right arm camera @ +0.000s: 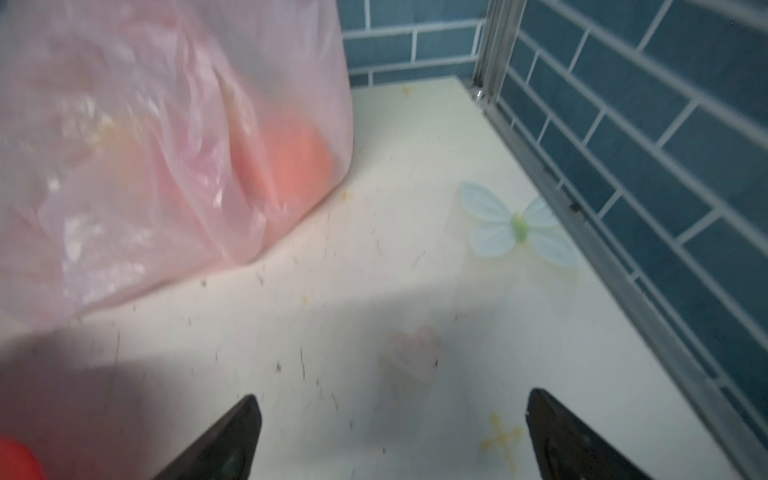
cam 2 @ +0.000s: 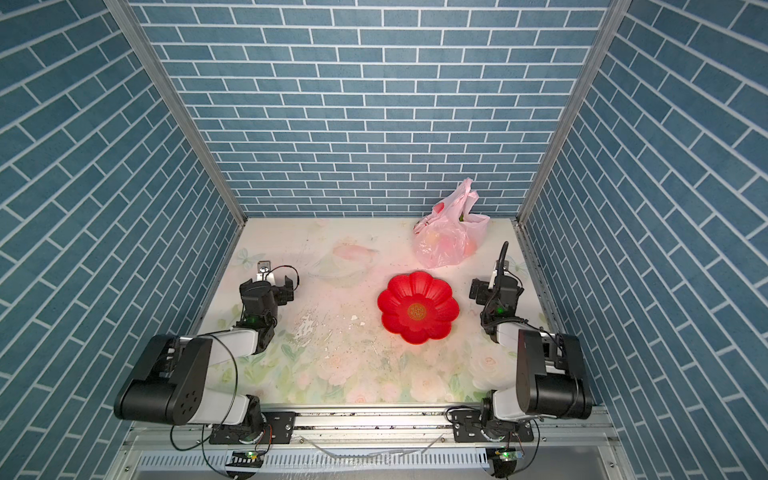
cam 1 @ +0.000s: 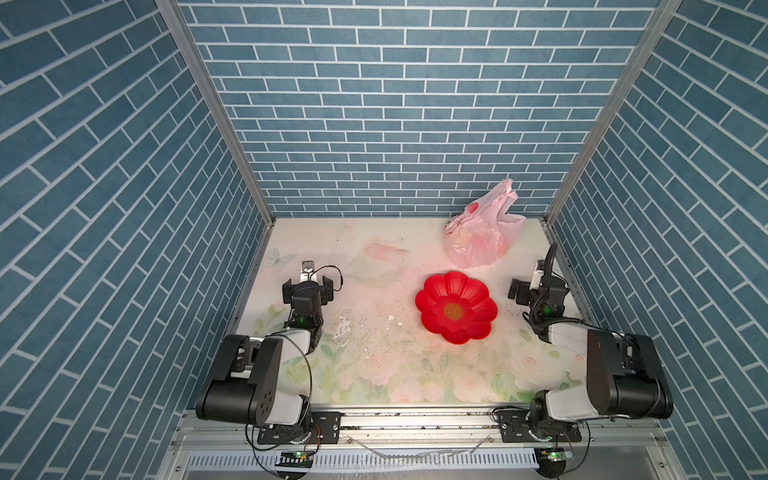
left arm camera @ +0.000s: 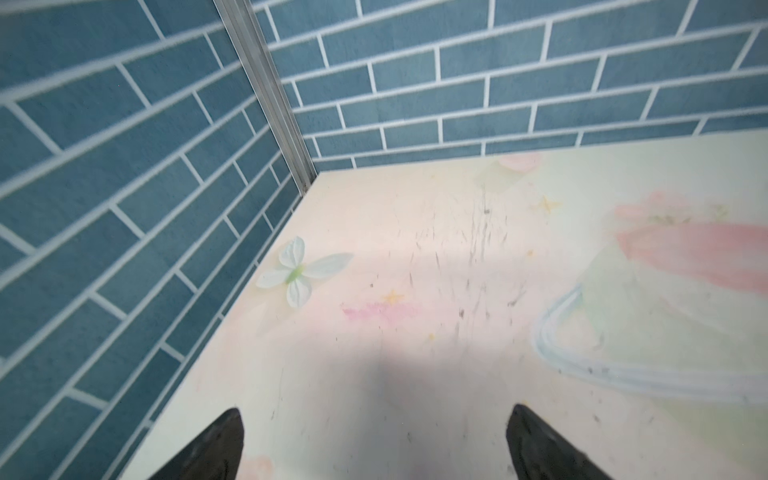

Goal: Take the fake fruits out of the plastic bag

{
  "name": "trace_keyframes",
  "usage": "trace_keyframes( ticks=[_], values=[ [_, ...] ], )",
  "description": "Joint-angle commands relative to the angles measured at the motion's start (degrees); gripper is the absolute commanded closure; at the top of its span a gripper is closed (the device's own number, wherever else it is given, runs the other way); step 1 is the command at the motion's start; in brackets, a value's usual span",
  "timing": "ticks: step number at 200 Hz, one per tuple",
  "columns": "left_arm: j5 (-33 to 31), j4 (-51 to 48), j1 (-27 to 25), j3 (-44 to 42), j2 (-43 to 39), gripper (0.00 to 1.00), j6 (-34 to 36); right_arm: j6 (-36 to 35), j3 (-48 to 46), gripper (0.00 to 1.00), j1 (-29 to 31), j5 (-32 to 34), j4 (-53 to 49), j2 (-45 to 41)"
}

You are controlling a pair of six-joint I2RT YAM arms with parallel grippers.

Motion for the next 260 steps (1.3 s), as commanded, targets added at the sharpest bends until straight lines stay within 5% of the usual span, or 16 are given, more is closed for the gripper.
trace_keyframes(
  ticks=[1,31,70,99,130,156,221,260],
  values=[
    [-3.5,-14.2,0.4,5.0,-6.6,0.01,-3.3,10.4,7.6,0.01,-0.2,6.1,-19.5,-5.3],
    [-9.5,-33.4,0.9,13.5,-15.1,0.01,-18.9,19.3,13.4,0.01,-1.0,-2.4,-36.2,-9.6],
    [5.0,-51.5,3.6,26.9,-16.9,0.01,-27.5,23.9,19.3,0.01,-0.4,-13.7,-53.9,-10.8],
    [19.5,-60.1,3.6,36.2,-13.9,0.01,-25.8,23.5,19.5,0.02,2.3,-15.9,-60.5,-12.8],
    [26.4,-67.8,3.4,43.4,-10.2,0.01,-22.9,24.9,17.7,0.22,7.9,-16.2,-63.5,-12.0],
    [27.8,-71.6,3.1,46.2,-8.5,0.01,-21.5,27.3,15.7,0.37,13.2,-15.4,-64.4,-10.5],
    [30.9,-67.9,0.7,41.2,-11.5,0.01,-20.1,34.3,8.5,0.42,18.5,-15.0,-59.2,-10.0],
    [27.5,-68.8,-1.2,40.5,-13.3,0.01,-18.4,35.0,6.0,0.45,19.5,-17.1,-53.2,-6.3]
  ],
)
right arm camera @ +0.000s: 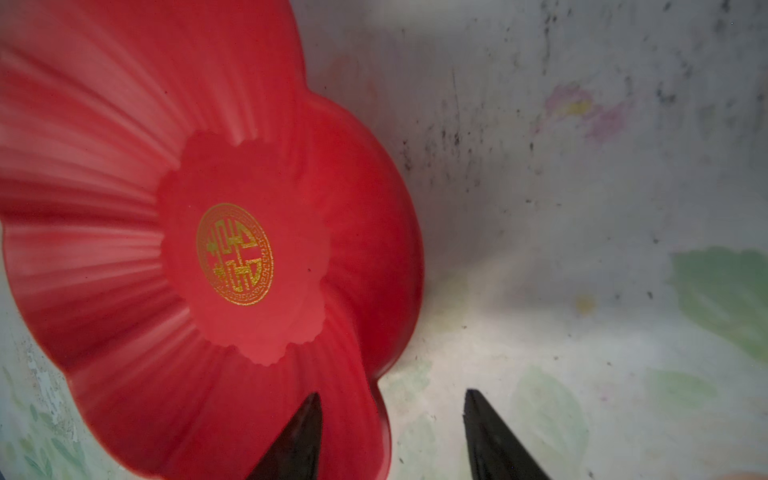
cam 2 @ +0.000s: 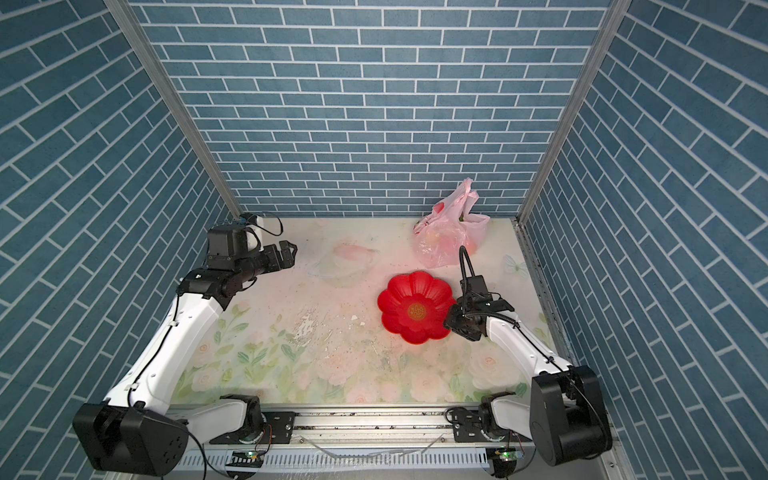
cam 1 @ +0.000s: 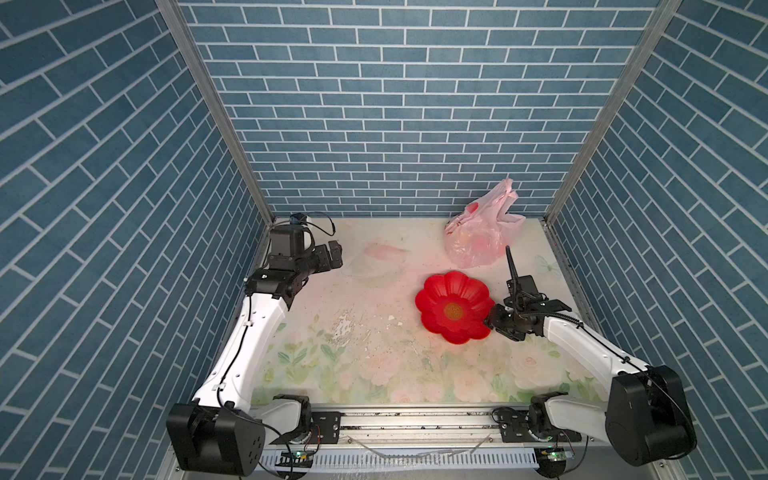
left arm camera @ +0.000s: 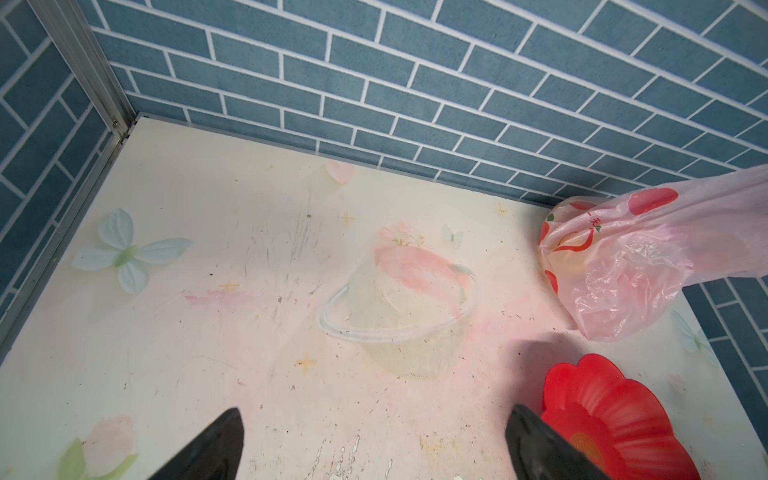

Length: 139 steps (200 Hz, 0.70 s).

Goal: Take the fake fruits out of the plastic bag

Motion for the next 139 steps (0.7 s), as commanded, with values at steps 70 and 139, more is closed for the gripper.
trace_keyframes(
  ticks=[70,139],
  values=[
    [-4.0,-0.8,-2.5,-1.4,-3.0,0.01,3.6,3.3,-3.9,0.73,1.9,-3.0,7.9,5.2],
    [-2.1,-0.4,-2.4,-1.4,-2.8,0.01,3.0,4.1,-8.6,0.95,3.7,-3.6,1.5,-4.9]
  ],
)
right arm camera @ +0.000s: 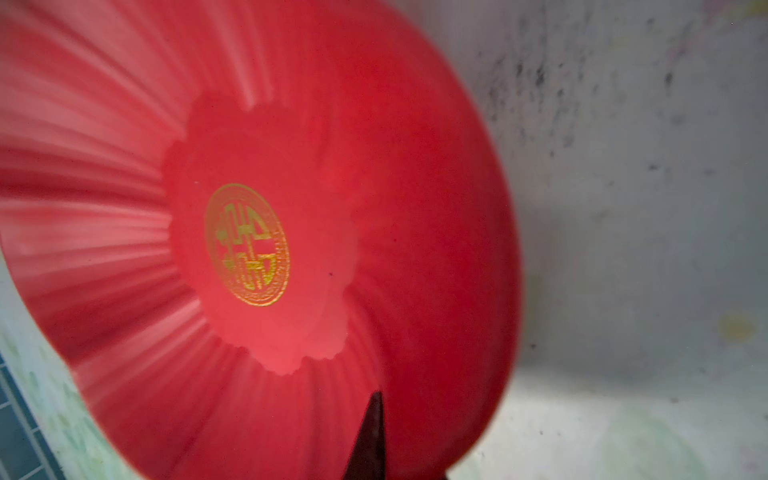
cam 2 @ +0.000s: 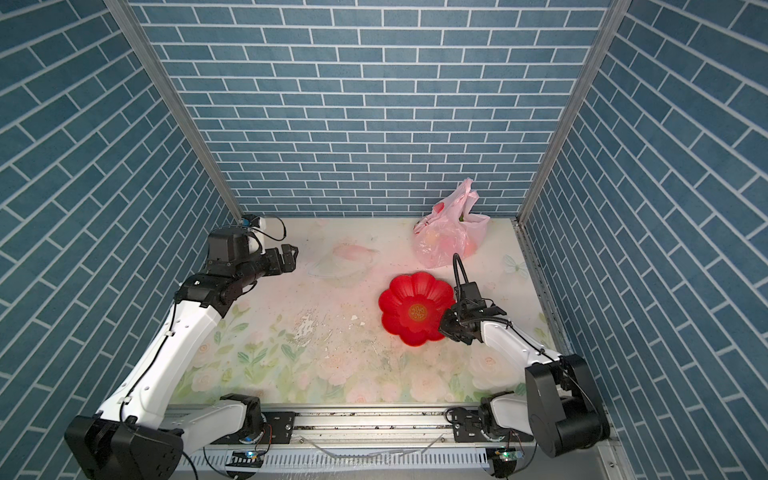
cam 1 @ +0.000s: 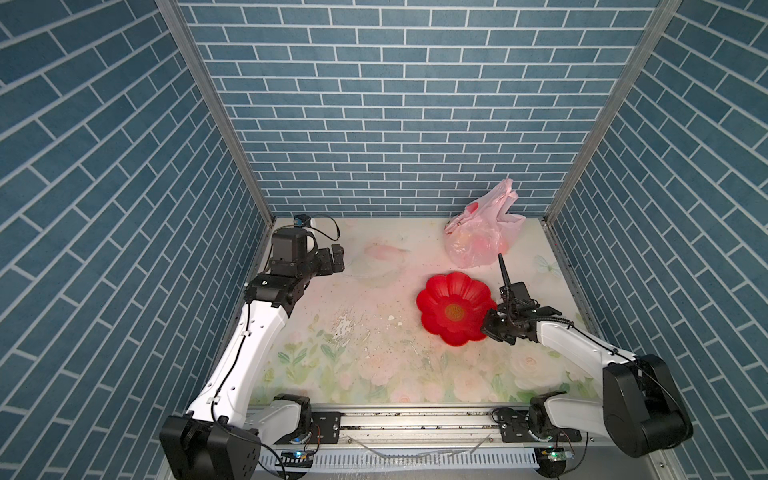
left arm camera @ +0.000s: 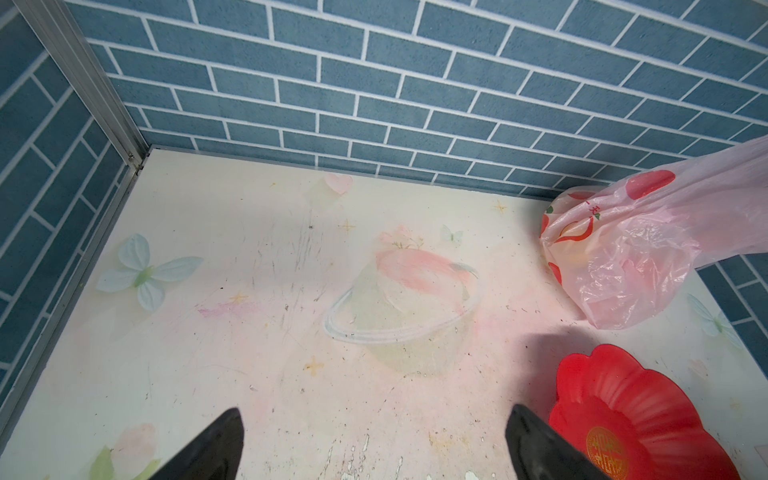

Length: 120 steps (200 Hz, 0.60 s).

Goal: Take the fake fruits out of the plastic bag

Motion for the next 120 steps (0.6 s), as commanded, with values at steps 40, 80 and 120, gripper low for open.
trace_keyframes(
  ticks=[40,80,120],
  values=[
    [1.6,0.1,-0.1,-0.8,-0.2,0.01,0.0,3.2,-6.9,0.96,3.5,0.6,-13.6,-13.3],
    [3.1,0.5,-0.2,-0.8,0.7,0.01,-0.6,5.8,-8.9,0.88,3.8,2.8,-17.3,-19.0],
    [4.0,0.5,-0.1,-0.7,1.7,0.01,-0.7,6.3,-5.3,0.53,3.8,7.0,-20.7,-20.4]
  ],
)
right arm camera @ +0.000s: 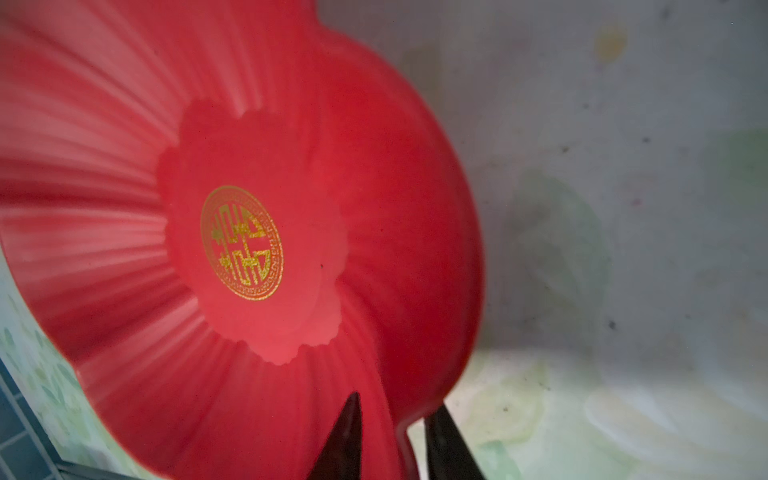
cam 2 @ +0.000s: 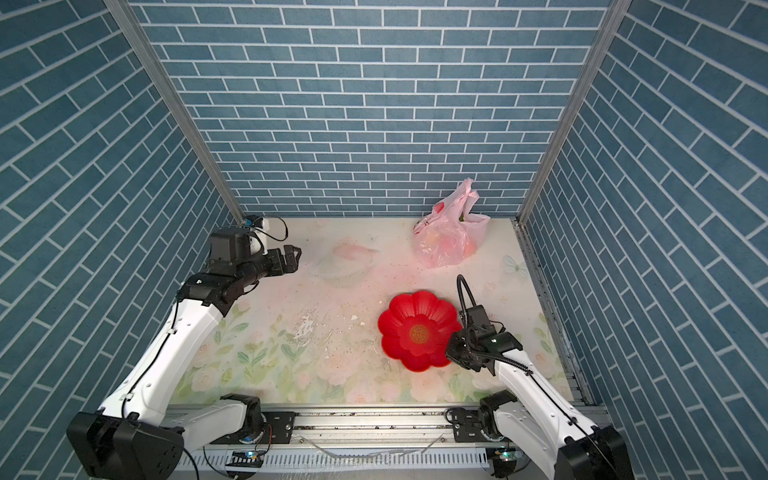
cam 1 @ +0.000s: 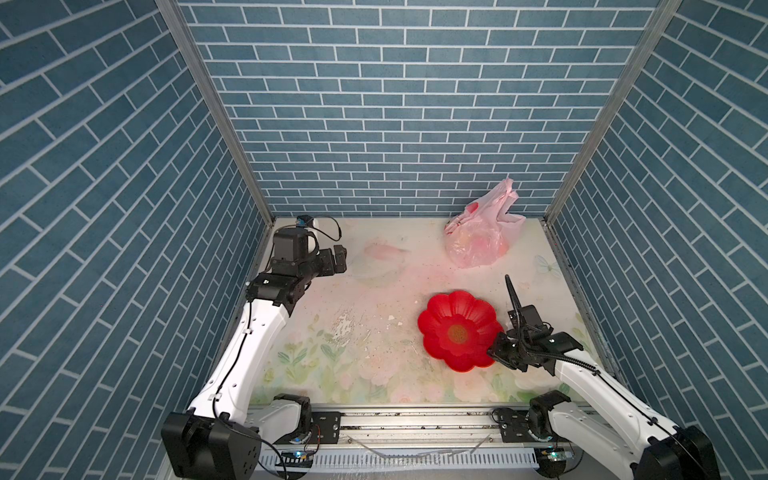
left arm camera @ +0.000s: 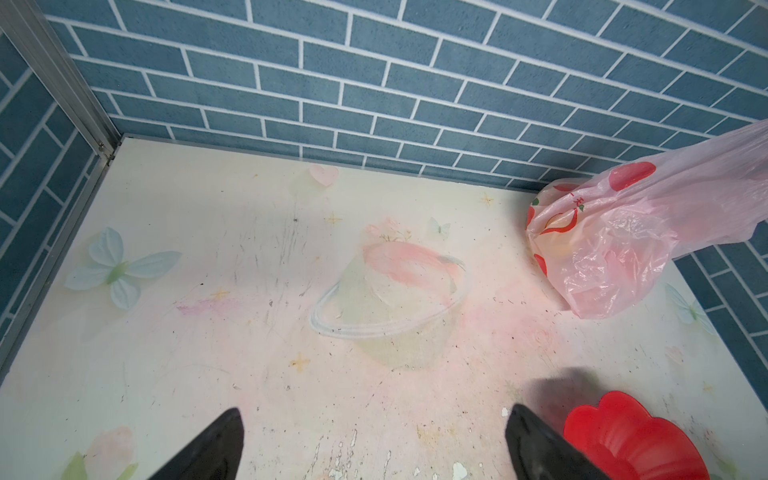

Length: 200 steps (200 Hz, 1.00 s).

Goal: Take the fake fruits out of the plastic bag

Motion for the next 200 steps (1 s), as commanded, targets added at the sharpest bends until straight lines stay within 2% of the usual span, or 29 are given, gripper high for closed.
trace_keyframes(
  ticks=[1,9,29,76,121,141,172,200],
  values=[
    [1.2,0.2,-0.1,-0.4,0.7,0.01,-0.1,1.2,2.2,0.51,0.3,4.6,-5.5,-0.8],
    [1.3,0.2,-0.1,-0.3,0.8,0.01,0.1,0.7,3.1,0.41,0.3,5.3,-6.3,-0.4],
    [1.1,0.1,-0.1,-0.2,1.0,0.01,0.4,-0.1,6.2,0.32,0.3,8.6,-9.3,0.8],
    [1.9,-0.8,-0.1,0.8,2.8,0.01,0.9,-3.8,15.9,0.28,0.2,17.1,-14.1,0.4],
    [3.1,-0.7,-0.1,1.0,3.5,0.01,1.1,-12.3,28.0,0.28,0.1,26.5,-13.0,8.3],
    [4.1,-0.8,-0.1,1.2,4.2,0.01,1.1,-17.7,33.4,0.28,-0.1,30.0,-7.4,12.6],
    [5.2,-1.0,-0.1,1.4,4.4,0.01,1.3,-25.6,40.8,0.28,-1.6,33.3,8.1,21.8],
    [5.8,-0.6,-0.1,0.9,3.9,0.01,1.4,-27.0,46.7,0.28,-5.9,28.8,20.8,31.0]
  ],
)
